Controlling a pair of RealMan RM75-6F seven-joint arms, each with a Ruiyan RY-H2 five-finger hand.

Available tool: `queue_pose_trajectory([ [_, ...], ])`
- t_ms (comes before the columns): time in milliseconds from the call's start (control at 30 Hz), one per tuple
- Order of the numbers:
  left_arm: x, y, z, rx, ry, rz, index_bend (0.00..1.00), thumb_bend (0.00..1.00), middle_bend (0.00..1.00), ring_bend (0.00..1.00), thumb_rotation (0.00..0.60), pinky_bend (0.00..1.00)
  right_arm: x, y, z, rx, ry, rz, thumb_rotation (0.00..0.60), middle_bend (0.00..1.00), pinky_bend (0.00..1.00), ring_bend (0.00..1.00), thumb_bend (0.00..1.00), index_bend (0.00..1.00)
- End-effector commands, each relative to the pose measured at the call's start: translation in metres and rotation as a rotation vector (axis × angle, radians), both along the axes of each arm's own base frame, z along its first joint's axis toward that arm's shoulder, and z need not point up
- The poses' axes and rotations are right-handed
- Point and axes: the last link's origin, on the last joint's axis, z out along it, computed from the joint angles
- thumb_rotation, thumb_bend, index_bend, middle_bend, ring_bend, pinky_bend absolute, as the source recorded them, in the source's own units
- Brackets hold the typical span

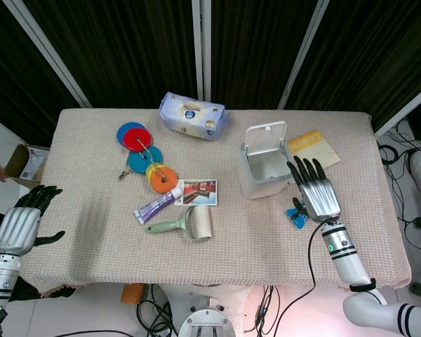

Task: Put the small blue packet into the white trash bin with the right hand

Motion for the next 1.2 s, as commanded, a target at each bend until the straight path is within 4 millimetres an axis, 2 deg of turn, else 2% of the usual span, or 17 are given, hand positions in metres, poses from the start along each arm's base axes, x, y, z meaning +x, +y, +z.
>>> queue_pose_trajectory([
  [33, -0.001, 0.0, 0.0, 0.0, -0.001, 0.001, 0.18, 0.02, 0.14, 0.09, 0.6, 0.23, 0.0, 0.001, 0.001, -0.007, -0.002, 0.002, 0.6, 0.0, 0.0, 0.0, 0.29, 0.0],
  [400, 0.0, 0.003, 0.0, -0.003, -0.002, -0.006, 0.18, 0.02, 0.14, 0.09, 0.6, 0.23, -0.002, 0.005, 0.005, -0.027, -0.001, 0.009, 0.6, 0.0, 0.0, 0.0, 0.29, 0.0],
  [600, 0.001, 0.005, 0.0, -0.006, -0.003, -0.01, 0.18, 0.03, 0.14, 0.09, 0.6, 0.23, -0.012, 0.016, 0.011, -0.042, 0.003, -0.001, 0.6, 0.0, 0.0, 0.0, 0.29, 0.0],
  [833, 0.001, 0.003, 0.003, 0.004, -0.008, -0.013, 0.18, 0.02, 0.14, 0.09, 0.6, 0.23, -0.049, 0.035, 0.016, -0.022, 0.04, -0.096, 0.6, 0.0, 0.0, 0.0, 0.29, 0.0],
  [1033, 0.002, 0.003, 0.003, 0.006, -0.008, -0.014, 0.18, 0.02, 0.14, 0.09, 0.6, 0.23, -0.079, 0.039, 0.011, 0.039, 0.073, -0.193, 0.6, 0.02, 0.0, 0.0, 0.29, 0.0],
  [1200, 0.002, 0.003, 0.002, 0.004, -0.007, -0.014, 0.18, 0.02, 0.14, 0.09, 0.6, 0.23, -0.087, 0.036, -0.002, 0.084, 0.078, -0.204, 0.6, 0.02, 0.0, 0.0, 0.29, 0.0],
])
